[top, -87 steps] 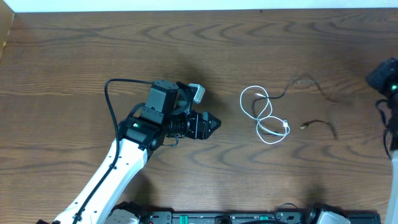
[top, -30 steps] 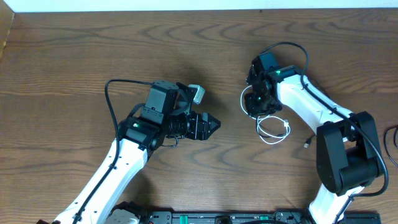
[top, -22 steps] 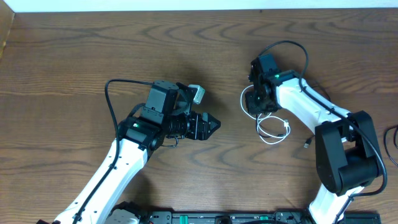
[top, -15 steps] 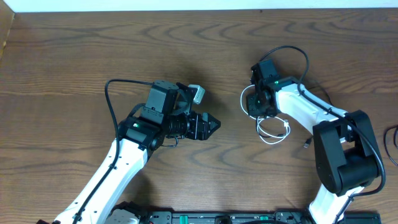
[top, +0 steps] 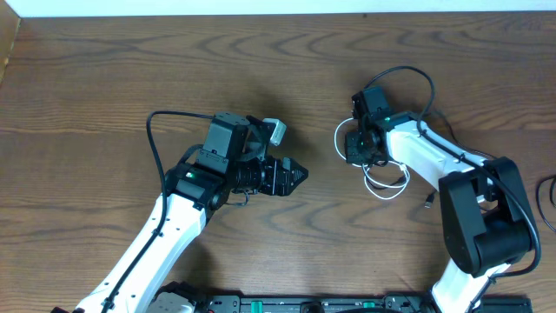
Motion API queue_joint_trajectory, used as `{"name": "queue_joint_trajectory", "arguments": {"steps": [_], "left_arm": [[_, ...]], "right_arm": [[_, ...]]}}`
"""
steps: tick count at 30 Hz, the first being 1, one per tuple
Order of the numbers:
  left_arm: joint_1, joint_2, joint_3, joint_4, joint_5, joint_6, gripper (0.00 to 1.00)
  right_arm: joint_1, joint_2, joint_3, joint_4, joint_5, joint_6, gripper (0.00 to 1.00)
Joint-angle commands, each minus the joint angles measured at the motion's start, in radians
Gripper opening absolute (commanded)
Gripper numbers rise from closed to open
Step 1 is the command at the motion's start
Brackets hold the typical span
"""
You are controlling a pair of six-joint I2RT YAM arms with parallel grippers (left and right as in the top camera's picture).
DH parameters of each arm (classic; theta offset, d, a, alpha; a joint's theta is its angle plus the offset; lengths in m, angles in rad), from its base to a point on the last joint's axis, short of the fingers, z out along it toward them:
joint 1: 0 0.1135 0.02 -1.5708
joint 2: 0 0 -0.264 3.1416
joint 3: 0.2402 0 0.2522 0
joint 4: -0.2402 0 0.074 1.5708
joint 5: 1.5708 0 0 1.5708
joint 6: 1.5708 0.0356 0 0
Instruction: Untangle cables
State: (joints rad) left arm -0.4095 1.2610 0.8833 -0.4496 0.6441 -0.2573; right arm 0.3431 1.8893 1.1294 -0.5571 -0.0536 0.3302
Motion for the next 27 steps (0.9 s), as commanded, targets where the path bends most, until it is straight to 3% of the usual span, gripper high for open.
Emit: {"name": "queue_joint_trajectory", "arguments": {"steps": [1,6,10,17,23,27], "left_arm": [[-0.002,0.007,0.015,-0.006,-0.009,0.013,0.70],[-0.002,0.007,0.015,-0.007,-0.009,0.013,0.71],[-0.002,0.007,0.015,-0.006,-0.009,0.013,0.70],[-0.002,0.007,0.015,-0.007,-0.009,0.013,0.70],[-0.002,0.007,0.015,-0.007,-0.009,0.013,0.71],[-0.002,0.007,0.015,-0.006,-0.010,0.013,0.70]], "right_arm": [[-0.044,-0.098,0.000,0.009,-0.114,0.031,0.01],[-0.140,-0.264,0.002,0.097,-0.285,0.076,0.01],[-0.240,-0.394,0.002,0.120,-0.289,0.103,0.01],[-0.407,-0.509,0.002,0.052,-0.171,0.051,0.01],[-0.562,-0.517,0.002,-0.098,0.082,0.021,0.01],[-0.664,-0.517,0.002,-0.179,0.147,0.023,0.01]]}}
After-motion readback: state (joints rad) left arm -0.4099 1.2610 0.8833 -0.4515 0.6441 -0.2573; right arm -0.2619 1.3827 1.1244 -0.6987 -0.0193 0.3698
